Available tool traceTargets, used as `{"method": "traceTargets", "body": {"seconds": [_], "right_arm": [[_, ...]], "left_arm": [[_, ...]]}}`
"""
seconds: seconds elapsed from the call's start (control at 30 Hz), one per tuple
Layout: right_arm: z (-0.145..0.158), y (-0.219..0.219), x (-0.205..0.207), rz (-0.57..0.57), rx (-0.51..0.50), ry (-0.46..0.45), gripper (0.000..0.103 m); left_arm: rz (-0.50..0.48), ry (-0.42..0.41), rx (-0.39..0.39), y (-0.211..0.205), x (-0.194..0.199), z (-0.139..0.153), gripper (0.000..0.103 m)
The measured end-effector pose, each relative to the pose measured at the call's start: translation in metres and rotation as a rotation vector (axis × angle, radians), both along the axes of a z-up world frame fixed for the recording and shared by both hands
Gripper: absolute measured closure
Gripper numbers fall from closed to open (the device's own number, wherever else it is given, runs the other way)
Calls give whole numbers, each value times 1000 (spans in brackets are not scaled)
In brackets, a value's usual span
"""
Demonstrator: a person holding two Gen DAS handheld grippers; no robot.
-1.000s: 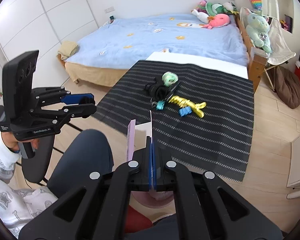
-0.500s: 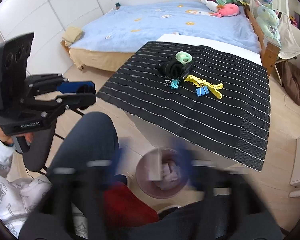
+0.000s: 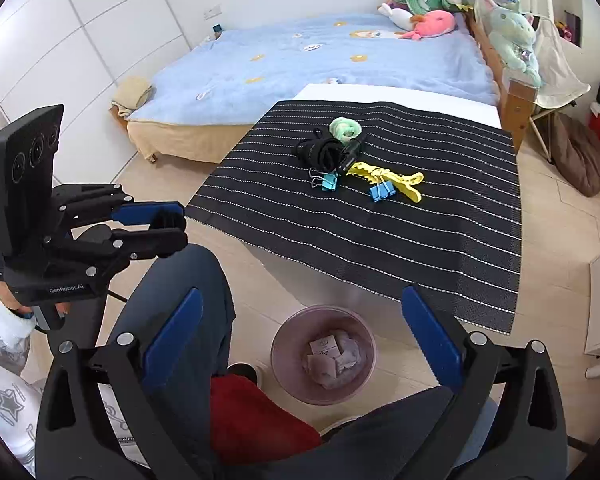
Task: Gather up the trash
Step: 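Move the left tool toward the black gloves on the mat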
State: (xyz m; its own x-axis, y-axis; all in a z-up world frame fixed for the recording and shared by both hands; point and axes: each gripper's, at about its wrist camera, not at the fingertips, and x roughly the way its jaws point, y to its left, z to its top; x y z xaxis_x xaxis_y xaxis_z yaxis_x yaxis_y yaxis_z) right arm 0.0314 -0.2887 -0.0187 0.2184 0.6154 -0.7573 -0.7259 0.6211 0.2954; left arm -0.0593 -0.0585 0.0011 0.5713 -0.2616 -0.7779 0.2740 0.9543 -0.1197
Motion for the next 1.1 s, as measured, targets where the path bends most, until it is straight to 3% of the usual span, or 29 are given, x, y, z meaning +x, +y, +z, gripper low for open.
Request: {"method": "traceTargets", "body": {"seconds": [0.53, 0.67, 0.73, 0.8, 0.83, 1.1], "right_arm": [[11, -25, 0, -76, 23, -29, 5], [13, -27, 1, -83, 32, -30, 5], [14, -28, 2, -84, 34, -29, 5], [14, -29, 2, -84, 35, -30, 5], [14, -29, 2, -84, 34, -30, 5], [14, -27, 2, -77, 30, -28, 5]], "left_arm": [[-65, -1, -3, -23, -5, 4, 75], [-89, 4, -16, -27, -5, 4, 71], [-97, 8, -18, -29, -5, 3, 54], [-95, 3, -29, -28, -6, 3, 20], [-91, -1, -34, -28, -5, 2, 14], [-24, -2, -16, -18, -1, -1, 8]]}}
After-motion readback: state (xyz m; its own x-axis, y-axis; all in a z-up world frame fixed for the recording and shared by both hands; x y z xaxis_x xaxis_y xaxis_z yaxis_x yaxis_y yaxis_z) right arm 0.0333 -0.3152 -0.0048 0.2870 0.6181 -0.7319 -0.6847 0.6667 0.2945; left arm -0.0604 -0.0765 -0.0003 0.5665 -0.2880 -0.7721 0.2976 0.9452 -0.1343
